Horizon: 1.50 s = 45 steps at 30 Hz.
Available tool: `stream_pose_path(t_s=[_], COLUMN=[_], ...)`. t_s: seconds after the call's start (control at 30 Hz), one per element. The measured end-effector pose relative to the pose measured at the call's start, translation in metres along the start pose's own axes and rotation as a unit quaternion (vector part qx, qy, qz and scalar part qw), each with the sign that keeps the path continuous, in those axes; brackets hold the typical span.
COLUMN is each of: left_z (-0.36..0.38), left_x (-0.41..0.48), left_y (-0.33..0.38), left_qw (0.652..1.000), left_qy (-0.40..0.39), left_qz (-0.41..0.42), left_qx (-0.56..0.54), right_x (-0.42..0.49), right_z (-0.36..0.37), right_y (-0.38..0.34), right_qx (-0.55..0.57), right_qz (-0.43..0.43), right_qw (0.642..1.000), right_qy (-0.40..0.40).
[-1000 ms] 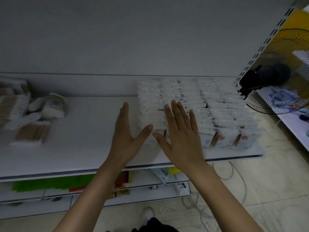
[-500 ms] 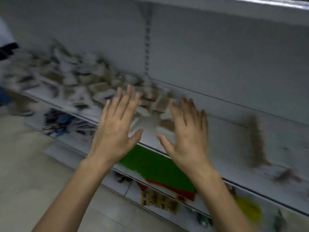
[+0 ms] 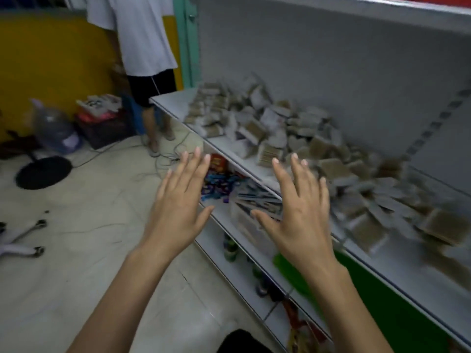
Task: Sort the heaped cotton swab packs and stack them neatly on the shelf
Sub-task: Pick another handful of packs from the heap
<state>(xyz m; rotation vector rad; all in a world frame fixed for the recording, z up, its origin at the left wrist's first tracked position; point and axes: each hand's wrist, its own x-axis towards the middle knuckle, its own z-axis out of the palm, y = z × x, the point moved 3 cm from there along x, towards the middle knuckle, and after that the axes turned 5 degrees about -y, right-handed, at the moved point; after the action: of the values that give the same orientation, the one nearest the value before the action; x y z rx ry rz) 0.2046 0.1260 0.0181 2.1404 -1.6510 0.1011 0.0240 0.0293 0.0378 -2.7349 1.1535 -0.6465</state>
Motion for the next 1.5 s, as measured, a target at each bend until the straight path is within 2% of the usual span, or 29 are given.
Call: stream_pose_path(t_s=[0.3, 0.47, 0.6, 0.8, 0.93, 1.03, 1.13, 1.23, 1.33, 1.37, 1.4, 1.43, 1.47, 1.5], left_z=[-0.009, -0.001, 0.010, 0.042, 0.069, 0.087, 0.097, 0.106, 0.113, 0.112, 0.112, 0.111, 0.114, 0.114], left_x=[0.111, 0.181, 0.228, 0.312, 0.366, 0.405, 0.437, 0.466, 0.497, 0.506, 0.516, 0.526, 0.535, 0.541], left_y=[-0.147, -0.219, -0.261, -0.302, -0.328, -0.353, -0.384, -0.412, -0.427, -0.428, -0.427, -0.423, -0.418, -0.410], left_qw=[0.999, 0.999, 0.999, 0.994, 0.978, 0.965, 0.946, 0.923, 0.894, 0.876, 0.847, 0.804, 0.757, 0.719], left_qy=[0.005, -0.027, -0.027, -0.045, -0.109, -0.151, -0.178, -0.194, -0.185, -0.191, -0.204, -0.227, -0.255, -0.286], left_qz=[-0.031, -0.039, -0.031, 0.022, 0.054, 0.108, 0.146, 0.136, 0.096, 0.078, 0.058, 0.041, 0.023, 0.009], left_qx=[0.034, 0.020, -0.020, -0.092, -0.167, -0.184, -0.230, -0.303, -0.397, -0.436, -0.488, -0.547, -0.601, -0.634], right_x=[0.163, 0.266, 0.323, 0.396, 0.464, 0.531, 0.581, 0.596, 0.590, 0.586, 0.582, 0.581, 0.582, 0.583], right_z=[0.107, 0.153, 0.173, 0.208, 0.234, 0.262, 0.293, 0.309, 0.303, 0.296, 0.290, 0.286, 0.283, 0.287], right_y=[-0.055, -0.078, -0.082, -0.070, -0.061, -0.051, -0.038, -0.033, -0.037, -0.044, -0.050, -0.057, -0.071, -0.083], right_qx=[0.053, 0.070, 0.068, 0.088, 0.117, 0.040, -0.024, -0.026, -0.001, 0.074, 0.199, 0.339, 0.484, 0.552], right_qz=[-0.005, -0.004, -0.004, -0.002, 0.069, 0.139, 0.215, 0.264, 0.304, 0.338, 0.376, 0.410, 0.439, 0.456], right_qw=[0.999, 0.997, 0.997, 0.994, 0.989, 0.988, 0.973, 0.960, 0.952, 0.938, 0.901, 0.831, 0.730, 0.672], right_qy=[-0.012, -0.039, -0.028, -0.059, -0.062, -0.050, -0.077, -0.090, -0.033, 0.020, 0.087, 0.161, 0.198, 0.190])
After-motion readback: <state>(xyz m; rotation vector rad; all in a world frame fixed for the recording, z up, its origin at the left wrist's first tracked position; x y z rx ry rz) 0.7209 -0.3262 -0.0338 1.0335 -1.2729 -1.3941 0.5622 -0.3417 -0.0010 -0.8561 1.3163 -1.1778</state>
